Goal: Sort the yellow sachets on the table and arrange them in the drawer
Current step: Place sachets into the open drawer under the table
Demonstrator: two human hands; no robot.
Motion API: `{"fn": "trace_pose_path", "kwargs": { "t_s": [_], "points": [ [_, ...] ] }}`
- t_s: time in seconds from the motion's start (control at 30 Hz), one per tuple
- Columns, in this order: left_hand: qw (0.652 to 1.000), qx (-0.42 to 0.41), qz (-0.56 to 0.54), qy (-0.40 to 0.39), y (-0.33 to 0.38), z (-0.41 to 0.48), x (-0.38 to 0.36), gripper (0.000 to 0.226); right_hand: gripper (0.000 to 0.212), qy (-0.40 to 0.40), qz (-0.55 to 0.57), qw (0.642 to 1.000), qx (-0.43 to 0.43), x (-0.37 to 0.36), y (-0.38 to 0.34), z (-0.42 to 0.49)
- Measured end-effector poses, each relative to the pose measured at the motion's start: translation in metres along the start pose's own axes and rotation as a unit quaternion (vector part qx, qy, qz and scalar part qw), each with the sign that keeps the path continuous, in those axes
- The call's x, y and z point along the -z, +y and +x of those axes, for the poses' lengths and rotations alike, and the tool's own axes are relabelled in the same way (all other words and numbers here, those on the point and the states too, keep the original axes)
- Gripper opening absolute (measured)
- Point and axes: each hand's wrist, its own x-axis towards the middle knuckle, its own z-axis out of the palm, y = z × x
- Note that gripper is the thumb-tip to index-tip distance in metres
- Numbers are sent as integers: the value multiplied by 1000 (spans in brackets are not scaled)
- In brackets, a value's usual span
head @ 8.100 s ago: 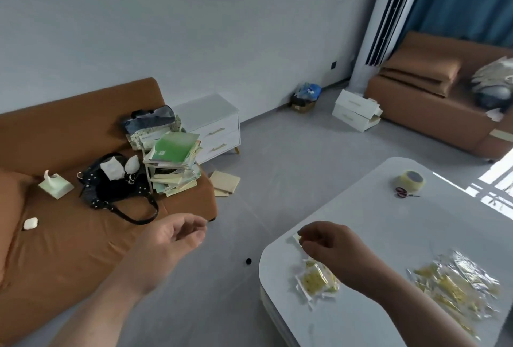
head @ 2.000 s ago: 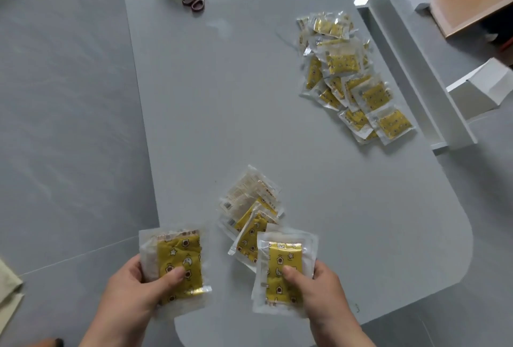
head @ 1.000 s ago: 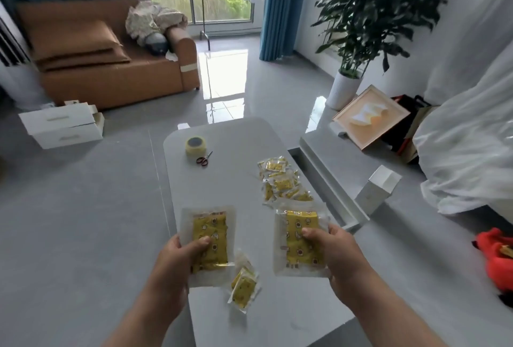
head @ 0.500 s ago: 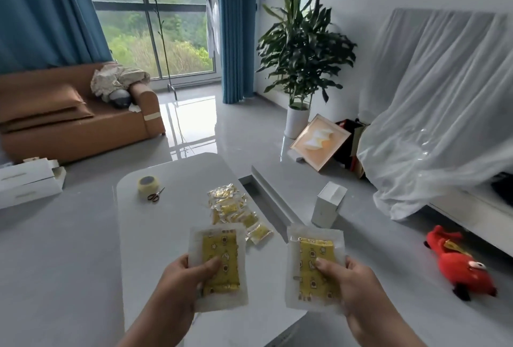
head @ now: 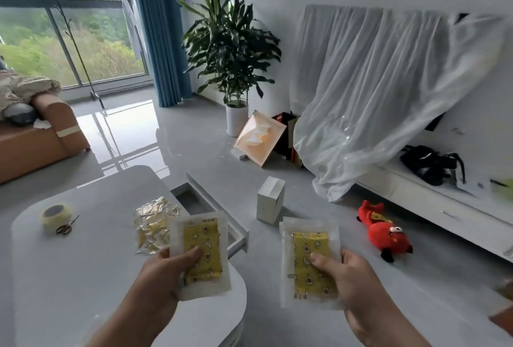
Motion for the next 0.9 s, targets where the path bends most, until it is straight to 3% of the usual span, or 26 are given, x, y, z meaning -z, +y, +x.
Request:
{"fn": "trace_pose_path", "kwargs": {
  "t_s": [0.43, 0.63, 0.9],
  "points": [
    [999, 33, 1, 13, 11, 193, -136, 33, 12, 17, -61, 998, -14, 51, -95, 206],
    [999, 22, 40, 14, 28, 246, -188, 14, 13, 10, -49, 999, -4, 67, -133, 272],
    [998, 6, 20, 55, 25, 309, -244, 44, 13, -24, -45, 999, -12, 103, -180, 365]
  ]
}}
